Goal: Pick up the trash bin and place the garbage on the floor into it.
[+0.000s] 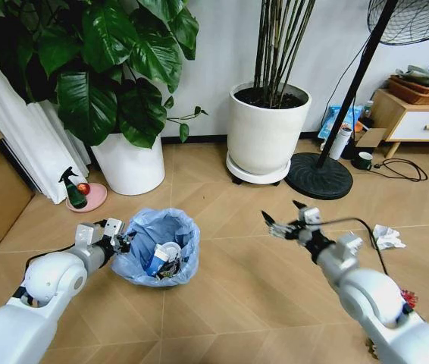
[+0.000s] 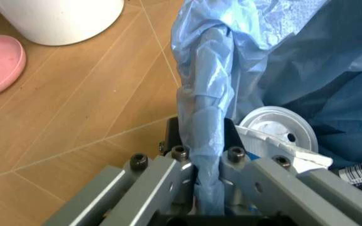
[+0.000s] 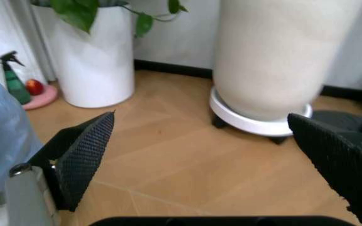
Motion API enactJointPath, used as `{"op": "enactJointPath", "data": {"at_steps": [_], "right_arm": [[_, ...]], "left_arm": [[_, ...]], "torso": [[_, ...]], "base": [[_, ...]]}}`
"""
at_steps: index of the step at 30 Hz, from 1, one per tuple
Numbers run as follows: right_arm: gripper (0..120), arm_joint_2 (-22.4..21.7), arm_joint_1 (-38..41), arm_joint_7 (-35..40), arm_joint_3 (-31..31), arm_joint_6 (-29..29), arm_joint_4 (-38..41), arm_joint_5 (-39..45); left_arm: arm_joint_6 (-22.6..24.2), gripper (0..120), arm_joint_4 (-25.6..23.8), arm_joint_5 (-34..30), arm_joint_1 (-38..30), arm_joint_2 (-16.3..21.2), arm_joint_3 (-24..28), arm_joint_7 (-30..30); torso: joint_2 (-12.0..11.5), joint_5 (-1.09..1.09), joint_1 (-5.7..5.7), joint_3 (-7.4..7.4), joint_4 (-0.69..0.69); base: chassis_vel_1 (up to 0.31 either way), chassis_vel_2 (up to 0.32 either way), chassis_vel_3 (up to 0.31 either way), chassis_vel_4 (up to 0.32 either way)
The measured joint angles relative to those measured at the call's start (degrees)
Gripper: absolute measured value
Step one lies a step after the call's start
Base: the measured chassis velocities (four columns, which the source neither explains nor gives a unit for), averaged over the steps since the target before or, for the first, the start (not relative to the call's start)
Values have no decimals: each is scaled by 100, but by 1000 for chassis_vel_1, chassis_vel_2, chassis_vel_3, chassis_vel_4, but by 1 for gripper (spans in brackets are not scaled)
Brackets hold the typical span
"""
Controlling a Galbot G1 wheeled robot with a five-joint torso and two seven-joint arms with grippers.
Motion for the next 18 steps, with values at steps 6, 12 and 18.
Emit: {"op": "enactJointPath", "data": {"at_steps": [6,12,18], "right_arm": [[100,467,-756,-247,601,183,186,-317],[100,1002,-1371,-539,1141,362,284,-573],[100,1138,-1469,-653,1310,387,357,-582]], "left_arm": [[0,0,-30,25,36,-43,-2,7],[0,0,-42,51,59,-62,-39,33],[0,0,-79,60,81,-79,-78,36]], "torso": [[0,0,0,0,0],[0,0,0,0,0],[0,0,0,0,0]], "base": [[0,0,0,0],[0,0,0,0],[0,0,0,0]]}}
